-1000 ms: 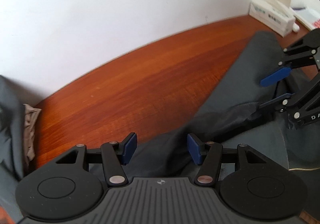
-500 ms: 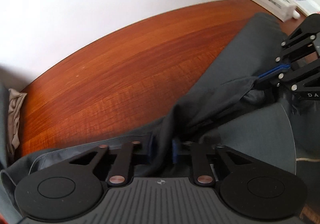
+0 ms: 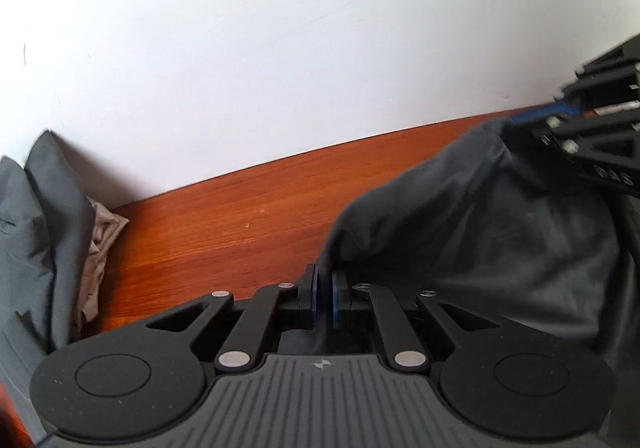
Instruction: Fold clothes
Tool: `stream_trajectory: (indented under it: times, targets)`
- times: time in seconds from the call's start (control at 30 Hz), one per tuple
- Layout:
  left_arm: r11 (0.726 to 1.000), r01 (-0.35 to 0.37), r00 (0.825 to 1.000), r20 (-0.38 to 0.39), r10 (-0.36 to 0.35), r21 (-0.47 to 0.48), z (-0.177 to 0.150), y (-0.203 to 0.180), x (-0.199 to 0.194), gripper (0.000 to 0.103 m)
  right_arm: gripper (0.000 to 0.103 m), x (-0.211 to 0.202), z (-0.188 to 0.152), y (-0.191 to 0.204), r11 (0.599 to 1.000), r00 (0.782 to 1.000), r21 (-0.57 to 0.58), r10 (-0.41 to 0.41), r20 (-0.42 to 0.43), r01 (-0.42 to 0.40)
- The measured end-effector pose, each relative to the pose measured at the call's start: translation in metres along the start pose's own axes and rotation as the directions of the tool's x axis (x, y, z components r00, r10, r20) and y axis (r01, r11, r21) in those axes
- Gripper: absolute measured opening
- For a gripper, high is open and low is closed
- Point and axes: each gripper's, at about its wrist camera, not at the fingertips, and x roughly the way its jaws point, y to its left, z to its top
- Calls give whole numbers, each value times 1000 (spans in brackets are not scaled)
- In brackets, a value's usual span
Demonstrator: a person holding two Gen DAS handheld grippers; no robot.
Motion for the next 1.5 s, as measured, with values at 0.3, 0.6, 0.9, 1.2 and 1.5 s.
stream_trajectory:
  times: [0.3, 0.6, 0.9, 1.2, 1.5]
  targets:
    - [998, -50, 999, 6, 50, 39, -24, 39, -16, 47, 2, 52, 0, -25, 999, 997, 3, -38, -66, 38]
    - [979, -189, 981, -39, 192, 74, -44, 99, -16, 49, 2, 57, -4, -24, 1000, 996, 6, -30, -84, 30]
    - [958, -286, 955, -69, 287, 32, -45, 121, -5, 50, 34, 70, -2, -25, 998, 988, -8, -66, -136, 65]
    - [957, -289, 955, -69, 288, -4, -58, 121, -29, 51, 64, 29, -2, -33, 997, 994, 0, -77, -74, 77]
    - [957, -286, 951, -139, 276, -56, -91, 128, -46, 55, 64, -25, -35, -29, 999, 993, -24, 19, -113, -22]
